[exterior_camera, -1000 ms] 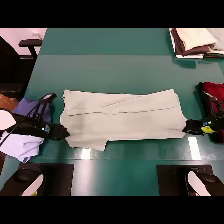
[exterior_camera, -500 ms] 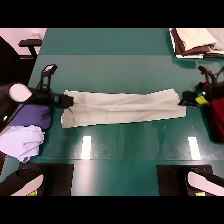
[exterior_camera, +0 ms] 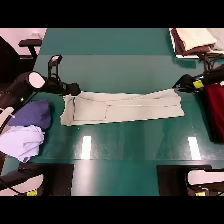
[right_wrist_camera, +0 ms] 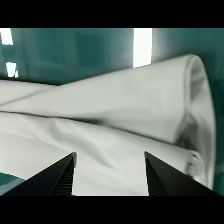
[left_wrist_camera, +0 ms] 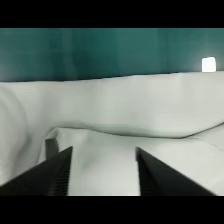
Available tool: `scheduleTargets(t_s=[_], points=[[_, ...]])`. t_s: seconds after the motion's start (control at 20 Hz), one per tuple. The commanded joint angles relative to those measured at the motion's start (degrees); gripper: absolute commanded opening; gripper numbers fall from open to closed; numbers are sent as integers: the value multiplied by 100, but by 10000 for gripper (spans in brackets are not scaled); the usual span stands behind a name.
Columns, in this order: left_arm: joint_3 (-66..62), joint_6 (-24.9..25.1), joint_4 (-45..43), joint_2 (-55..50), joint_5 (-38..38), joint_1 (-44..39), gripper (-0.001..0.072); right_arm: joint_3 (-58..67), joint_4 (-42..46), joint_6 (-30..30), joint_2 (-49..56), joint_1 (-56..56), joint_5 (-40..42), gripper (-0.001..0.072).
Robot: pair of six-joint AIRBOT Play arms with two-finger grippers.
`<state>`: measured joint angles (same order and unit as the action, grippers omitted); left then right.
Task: Fold the shirts.
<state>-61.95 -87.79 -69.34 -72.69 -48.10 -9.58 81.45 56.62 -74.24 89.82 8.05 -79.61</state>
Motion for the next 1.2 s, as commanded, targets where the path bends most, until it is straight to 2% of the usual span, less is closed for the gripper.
scheduleTargets(t_s=[0.0, 0.05, 0.1, 0.3, 0.4, 0.55, 0.6, 0.65, 0.75, 0.8, 0.95, 1.15], points=[[-267, -22, 286, -59, -476, 4, 210, -280, -267, 350, 26, 776, -334, 546], [-267, -7, 391, -59, -514, 2, 78, -503, -269, 356, 28, 1010, -304, 578], [-267, -2, 450, -59, -507, -28, 24, -743, -284, 444, 57, 1248, -269, 578], [-260, -26, 568, -155, -369, -507, 23, -1263, -435, 704, 509, 1696, -313, 578], [-264, -46, 601, -258, -219, -846, 23, -1397, -918, 1029, 706, 1633, -280, 577], [-267, -243, 850, -542, 103, -1279, 23, -1333, -1200, 1086, 944, 1244, -131, 573], [-269, -243, 992, -675, 225, -1399, 23, -1244, -1200, 1086, 1014, 1086, -127, 536], [-278, -234, 1172, -809, 334, -1478, 23, -1139, -1196, 1088, 1054, 940, -136, 403], [-492, -221, 1366, -1178, 345, -1591, 23, -890, -1196, 1086, 1027, 723, -133, 82], [-671, -221, 1397, -1388, 313, -1639, 22, -734, -1204, 1086, 953, 658, -168, 16], [-1252, -216, 1432, -1950, 271, -1770, 22, -299, -1215, 1043, 422, 466, -426, 16], [-2041, -179, 1425, -2723, -13, -1934, 23, 358, -1491, 610, -431, -68, -564, 15]])
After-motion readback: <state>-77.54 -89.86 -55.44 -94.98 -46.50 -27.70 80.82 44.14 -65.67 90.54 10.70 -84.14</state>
